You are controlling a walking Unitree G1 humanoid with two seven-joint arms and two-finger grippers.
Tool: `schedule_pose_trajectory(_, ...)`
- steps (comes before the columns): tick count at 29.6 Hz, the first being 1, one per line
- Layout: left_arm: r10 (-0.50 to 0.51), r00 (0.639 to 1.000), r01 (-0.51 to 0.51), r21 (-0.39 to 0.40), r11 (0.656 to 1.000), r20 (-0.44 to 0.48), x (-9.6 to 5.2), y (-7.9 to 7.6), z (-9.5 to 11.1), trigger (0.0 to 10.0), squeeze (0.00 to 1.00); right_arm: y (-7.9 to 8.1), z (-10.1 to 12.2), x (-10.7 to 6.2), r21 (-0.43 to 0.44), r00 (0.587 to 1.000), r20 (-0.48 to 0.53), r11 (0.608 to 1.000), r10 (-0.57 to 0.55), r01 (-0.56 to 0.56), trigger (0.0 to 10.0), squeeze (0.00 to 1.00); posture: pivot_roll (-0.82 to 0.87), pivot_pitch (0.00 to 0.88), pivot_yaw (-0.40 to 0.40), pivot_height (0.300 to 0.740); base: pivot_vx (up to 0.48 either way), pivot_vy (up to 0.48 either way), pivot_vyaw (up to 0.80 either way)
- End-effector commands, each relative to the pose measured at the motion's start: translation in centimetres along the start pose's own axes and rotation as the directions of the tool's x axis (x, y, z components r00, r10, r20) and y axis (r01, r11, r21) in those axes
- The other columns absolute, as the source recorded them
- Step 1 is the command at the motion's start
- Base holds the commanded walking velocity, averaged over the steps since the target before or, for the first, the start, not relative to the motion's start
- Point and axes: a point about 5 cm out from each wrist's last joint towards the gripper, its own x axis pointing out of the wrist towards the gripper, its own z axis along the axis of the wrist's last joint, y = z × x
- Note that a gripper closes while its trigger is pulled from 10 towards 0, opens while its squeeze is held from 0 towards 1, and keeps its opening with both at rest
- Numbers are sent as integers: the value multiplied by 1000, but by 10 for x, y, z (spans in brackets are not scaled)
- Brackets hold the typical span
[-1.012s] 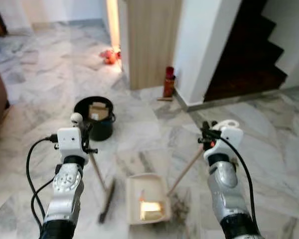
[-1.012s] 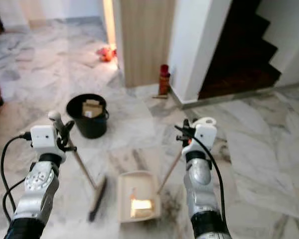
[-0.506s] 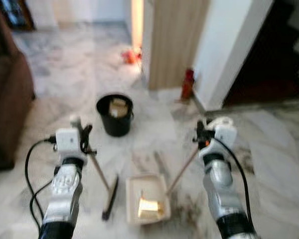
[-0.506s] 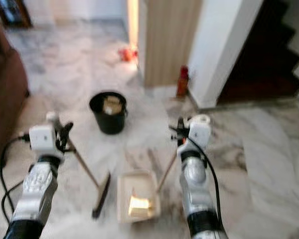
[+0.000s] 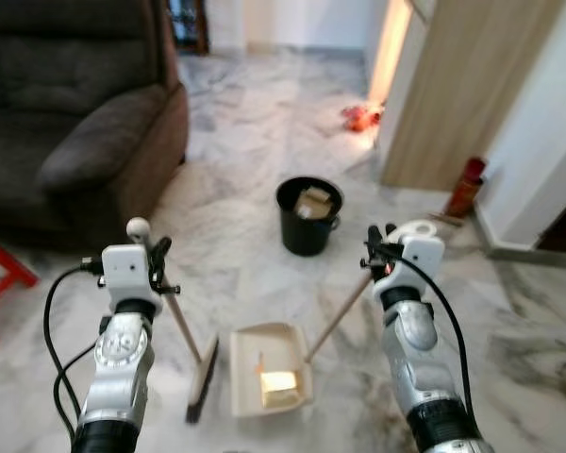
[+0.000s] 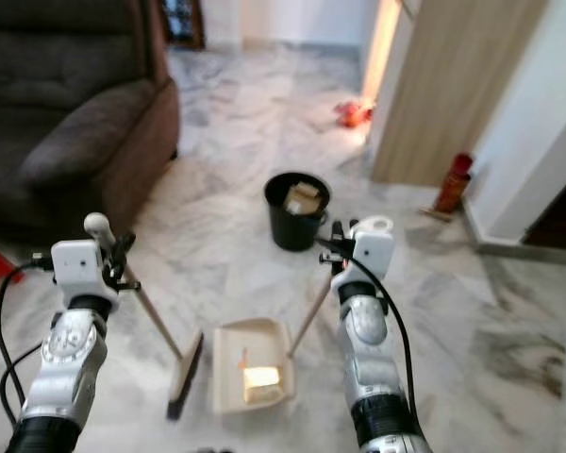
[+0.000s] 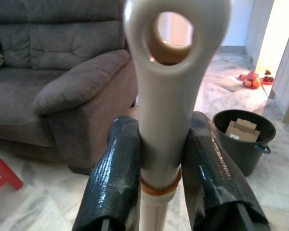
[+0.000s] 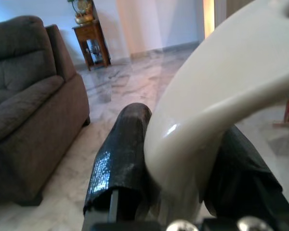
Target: Sweep floor
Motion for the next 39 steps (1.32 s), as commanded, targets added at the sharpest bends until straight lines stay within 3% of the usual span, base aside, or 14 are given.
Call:
schedule_pose_trajectory(1,1,999,-1,5,1000,52,3,0,11,10000,0,0,12,5,-1,999,48,1000,0,0,10000,0,38,14,-25,740,0,0,0)
schedule_pose_trajectory(39,13,999,-13,11,1000,48,3,1,10,10000,0,3,11,5,17,999,39,1000,19,-19,10000,0,42,24,-29,740,344,0,-77)
